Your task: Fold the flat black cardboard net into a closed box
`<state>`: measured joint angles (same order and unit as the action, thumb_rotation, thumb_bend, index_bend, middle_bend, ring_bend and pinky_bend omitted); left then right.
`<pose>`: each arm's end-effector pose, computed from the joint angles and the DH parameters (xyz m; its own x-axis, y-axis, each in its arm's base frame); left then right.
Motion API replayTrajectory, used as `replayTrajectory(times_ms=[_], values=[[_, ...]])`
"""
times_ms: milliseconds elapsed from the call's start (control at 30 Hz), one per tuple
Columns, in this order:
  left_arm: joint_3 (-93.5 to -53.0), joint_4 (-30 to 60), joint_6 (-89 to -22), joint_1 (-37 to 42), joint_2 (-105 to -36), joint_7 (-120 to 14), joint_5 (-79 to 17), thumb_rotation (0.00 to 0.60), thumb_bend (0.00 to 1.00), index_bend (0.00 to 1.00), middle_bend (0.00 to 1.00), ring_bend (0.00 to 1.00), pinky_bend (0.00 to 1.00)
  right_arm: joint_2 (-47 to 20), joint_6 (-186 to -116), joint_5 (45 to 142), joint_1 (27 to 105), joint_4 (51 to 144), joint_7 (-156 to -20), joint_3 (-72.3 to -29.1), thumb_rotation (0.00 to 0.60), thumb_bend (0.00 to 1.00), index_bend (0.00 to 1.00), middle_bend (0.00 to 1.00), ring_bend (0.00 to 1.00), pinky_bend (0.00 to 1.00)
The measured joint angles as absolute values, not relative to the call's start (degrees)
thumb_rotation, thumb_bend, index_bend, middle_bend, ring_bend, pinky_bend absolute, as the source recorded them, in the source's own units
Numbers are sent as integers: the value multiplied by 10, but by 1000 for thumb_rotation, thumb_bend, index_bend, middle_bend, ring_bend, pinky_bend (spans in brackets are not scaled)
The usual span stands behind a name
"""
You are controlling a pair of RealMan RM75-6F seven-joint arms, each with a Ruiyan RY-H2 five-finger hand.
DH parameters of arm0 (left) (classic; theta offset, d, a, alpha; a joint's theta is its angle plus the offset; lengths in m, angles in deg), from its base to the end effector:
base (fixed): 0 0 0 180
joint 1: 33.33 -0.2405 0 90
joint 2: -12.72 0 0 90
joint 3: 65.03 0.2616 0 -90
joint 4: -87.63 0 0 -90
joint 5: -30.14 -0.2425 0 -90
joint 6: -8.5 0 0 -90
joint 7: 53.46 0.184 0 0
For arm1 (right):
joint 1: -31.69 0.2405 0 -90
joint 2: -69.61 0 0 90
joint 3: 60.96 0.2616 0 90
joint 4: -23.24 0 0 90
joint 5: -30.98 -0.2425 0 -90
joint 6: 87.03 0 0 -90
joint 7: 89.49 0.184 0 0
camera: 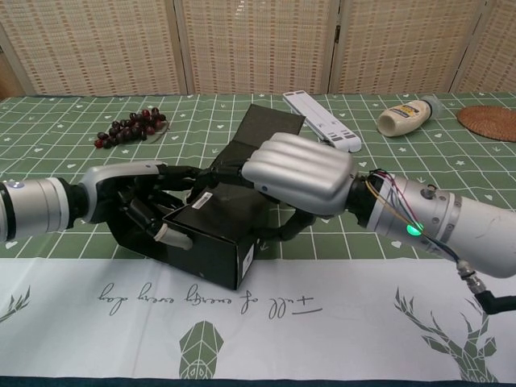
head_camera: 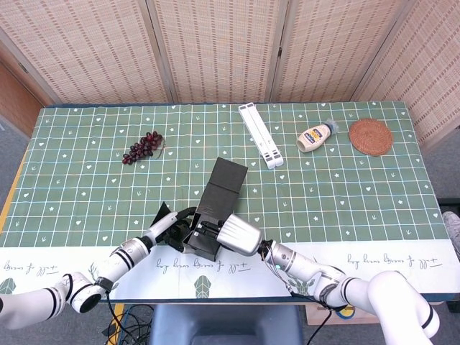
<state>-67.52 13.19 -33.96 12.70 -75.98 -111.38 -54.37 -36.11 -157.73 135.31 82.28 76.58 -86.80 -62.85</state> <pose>-0.1654 0.3719 -0.1064 -0.3089 0.7284 0.6115 0.8978 0.0112 0.4403 -0.0792 -0.3473 -0.1342 0.5120 0.0631 0.8566 -0.3916 -0.8705 0.2982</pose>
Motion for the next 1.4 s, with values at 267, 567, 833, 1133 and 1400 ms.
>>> replayTrajectory(times_ms=[267, 567, 833, 1133, 1400], values=[[-671, 135, -346, 125, -764, -1103, -548, 600, 96, 131, 177, 479, 833, -354, -1585, 1356, 823, 778, -873, -628, 600, 316, 166, 253, 689, 969], [-670, 140, -350, 123, -769, -1100, -548, 600, 95, 131, 177, 479, 833, -342, -1589, 1358, 819, 790, -876, -632, 600, 338, 220, 322, 728, 974], [-670, 141, -350, 122, -770, -1096, -547, 600, 96, 131, 175, 477, 833, -324, -1574, 1355, 819, 812, -884, -636, 600, 367, 247, 365, 774, 990], [-671, 136, -351, 122, -770, -1088, -544, 600, 95, 131, 173, 476, 833, -305, -1553, 1351, 821, 842, -893, -638, 600, 408, 332, 365, 774, 991], [-673, 134, -352, 121, -770, -1084, -543, 600, 96, 131, 173, 476, 833, -298, -1548, 1352, 820, 853, -903, -639, 600, 408, 344, 361, 774, 990]])
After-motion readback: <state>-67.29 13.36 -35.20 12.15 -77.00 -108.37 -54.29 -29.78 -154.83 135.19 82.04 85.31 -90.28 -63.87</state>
